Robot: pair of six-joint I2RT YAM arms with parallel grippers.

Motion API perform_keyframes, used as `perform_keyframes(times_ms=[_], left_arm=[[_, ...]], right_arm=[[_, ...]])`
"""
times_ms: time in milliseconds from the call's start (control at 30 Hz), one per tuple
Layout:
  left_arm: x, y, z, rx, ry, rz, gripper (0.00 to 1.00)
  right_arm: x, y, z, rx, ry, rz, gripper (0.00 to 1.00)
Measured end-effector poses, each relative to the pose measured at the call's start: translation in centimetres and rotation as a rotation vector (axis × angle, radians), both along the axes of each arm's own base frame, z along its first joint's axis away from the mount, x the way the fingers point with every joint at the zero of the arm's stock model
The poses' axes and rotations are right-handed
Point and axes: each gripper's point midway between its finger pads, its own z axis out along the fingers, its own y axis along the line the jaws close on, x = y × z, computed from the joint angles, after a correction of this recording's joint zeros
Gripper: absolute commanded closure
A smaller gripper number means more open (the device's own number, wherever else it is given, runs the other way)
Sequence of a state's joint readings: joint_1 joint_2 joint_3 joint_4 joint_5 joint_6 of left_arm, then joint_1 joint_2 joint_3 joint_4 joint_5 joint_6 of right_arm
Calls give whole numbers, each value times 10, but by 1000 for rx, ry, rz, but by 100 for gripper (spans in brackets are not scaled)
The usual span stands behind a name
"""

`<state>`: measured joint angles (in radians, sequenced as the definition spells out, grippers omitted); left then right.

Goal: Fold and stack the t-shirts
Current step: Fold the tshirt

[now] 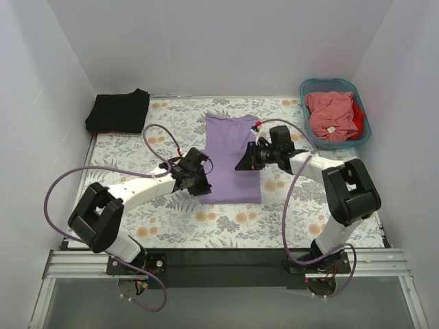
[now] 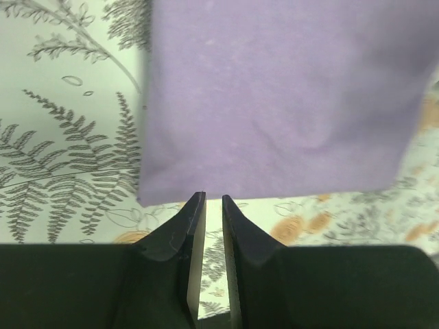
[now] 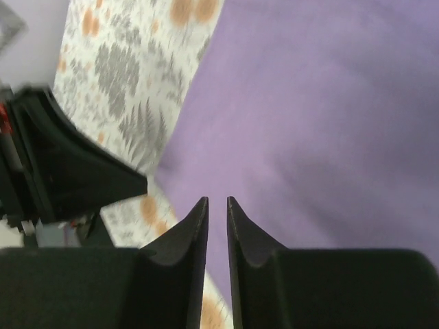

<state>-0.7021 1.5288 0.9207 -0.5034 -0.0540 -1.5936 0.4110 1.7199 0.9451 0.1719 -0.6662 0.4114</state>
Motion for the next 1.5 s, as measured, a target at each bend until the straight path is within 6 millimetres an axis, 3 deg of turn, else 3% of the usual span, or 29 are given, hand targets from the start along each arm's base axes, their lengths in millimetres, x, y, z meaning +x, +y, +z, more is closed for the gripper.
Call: perform_keyframes(times_ms=[100, 167, 333, 400, 667, 767, 867, 967, 1133, 1267, 1500], left_arm=[[5, -7, 16, -84, -31, -8, 85], [6, -9, 13, -117, -24, -11, 86], [-13, 7, -32, -102, 111, 21, 88], [-13, 8, -35, -141, 144, 49, 88], [-15, 13, -30, -188, 164, 74, 87], [-17, 16, -19, -194, 144, 70, 86], [-14, 15, -7, -218, 110, 61, 86], [-14, 11, -4, -225, 102, 45, 86], [-18, 1, -21, -204, 146, 17, 86], [-22, 2, -33, -188, 178, 29, 87], [-23, 1, -32, -206, 173, 41, 87]], right_arm=[[-29, -13, -6, 23, 81, 4, 75], [-42, -21, -15, 26, 126, -8, 75], [-74, -53, -62, -3, 312, -93, 76], [-79, -64, -75, 10, 394, -134, 76], [-73, -73, -61, 54, 386, -178, 74], [-72, -63, -37, 76, 296, -141, 73], [-78, -36, -12, 102, 229, -46, 73], [-90, -7, -3, 121, 217, 37, 73], [-110, 31, -30, 96, 295, 129, 73], [-117, 36, -71, 37, 401, 117, 74], [-121, 24, -67, 69, 430, 102, 74]])
